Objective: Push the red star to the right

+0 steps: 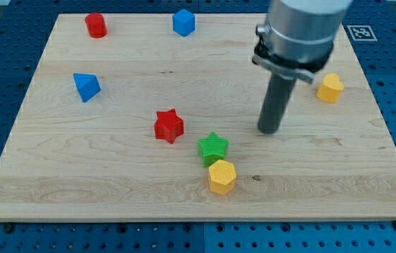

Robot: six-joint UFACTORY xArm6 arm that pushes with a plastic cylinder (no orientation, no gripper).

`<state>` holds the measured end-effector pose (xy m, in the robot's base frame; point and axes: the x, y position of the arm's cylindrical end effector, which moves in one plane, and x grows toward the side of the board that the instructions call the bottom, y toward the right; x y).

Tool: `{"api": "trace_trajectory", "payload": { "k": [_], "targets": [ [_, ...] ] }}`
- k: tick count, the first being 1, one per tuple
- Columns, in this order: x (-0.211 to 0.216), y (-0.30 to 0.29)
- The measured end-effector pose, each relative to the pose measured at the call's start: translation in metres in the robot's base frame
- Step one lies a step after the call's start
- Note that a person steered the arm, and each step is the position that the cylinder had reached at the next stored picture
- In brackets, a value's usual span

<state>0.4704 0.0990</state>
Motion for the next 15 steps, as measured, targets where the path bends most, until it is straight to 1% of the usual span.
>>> {"api": "trace_trajectory", "payload": {
  "k": [1,2,3,4,5,7,9,12,13,15],
  "targets": [
    [-0.037,-0.059],
    [-0.062,-0.136],
    [-0.062,-0.2],
    [-0.049,-0.25],
    [-0.011,-0.273],
    [0.013,-0.263],
    [0.02,-0.195],
    [0.02,-0.13],
    [0.013,-0.1],
    [-0.028,-0.023]
  ]
}}
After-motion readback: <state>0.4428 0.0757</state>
